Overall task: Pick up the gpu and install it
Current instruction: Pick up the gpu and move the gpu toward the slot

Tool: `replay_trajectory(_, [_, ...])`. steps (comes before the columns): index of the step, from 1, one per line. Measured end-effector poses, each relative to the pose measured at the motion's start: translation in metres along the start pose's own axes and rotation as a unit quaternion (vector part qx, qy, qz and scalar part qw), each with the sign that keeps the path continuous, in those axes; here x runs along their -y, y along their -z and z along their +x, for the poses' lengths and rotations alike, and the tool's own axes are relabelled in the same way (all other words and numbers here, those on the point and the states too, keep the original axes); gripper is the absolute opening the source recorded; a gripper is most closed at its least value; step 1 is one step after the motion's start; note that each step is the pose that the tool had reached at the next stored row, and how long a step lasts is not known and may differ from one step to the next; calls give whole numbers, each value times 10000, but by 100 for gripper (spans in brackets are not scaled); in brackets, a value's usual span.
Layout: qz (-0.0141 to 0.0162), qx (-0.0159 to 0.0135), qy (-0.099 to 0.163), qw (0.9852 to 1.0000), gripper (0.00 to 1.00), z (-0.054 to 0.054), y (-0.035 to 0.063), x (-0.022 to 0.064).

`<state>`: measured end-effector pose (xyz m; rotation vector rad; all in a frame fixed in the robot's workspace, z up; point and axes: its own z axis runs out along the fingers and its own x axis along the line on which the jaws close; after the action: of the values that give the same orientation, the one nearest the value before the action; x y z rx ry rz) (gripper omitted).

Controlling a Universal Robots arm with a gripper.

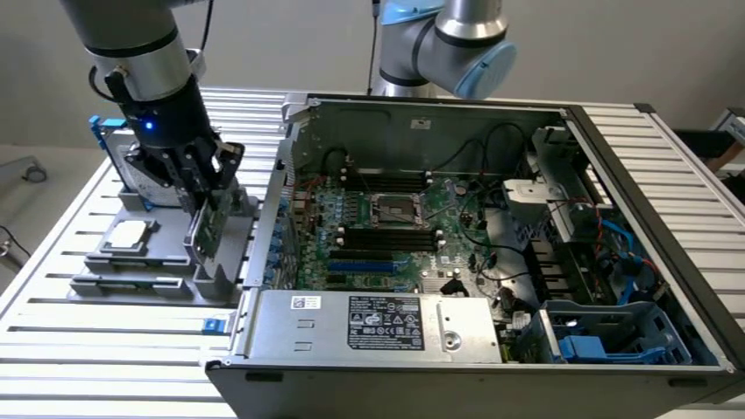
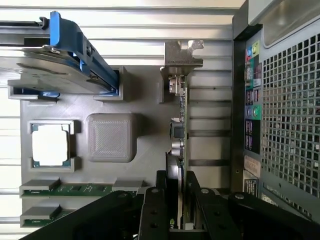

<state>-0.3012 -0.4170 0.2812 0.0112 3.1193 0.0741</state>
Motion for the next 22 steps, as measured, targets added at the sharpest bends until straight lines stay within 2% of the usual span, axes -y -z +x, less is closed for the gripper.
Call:
replay_trajectory(8, [-6, -1, 0, 10000, 27, -35, 362, -14])
replay_trajectory(11, [-9, -19, -1, 10000, 27, -95, 497, -6])
replay_trajectory(15, [-15, -74, -4, 10000, 27, -201, 666, 16])
replay_trajectory(22, [-28, -191, -10, 9998, 27, -380, 938, 51])
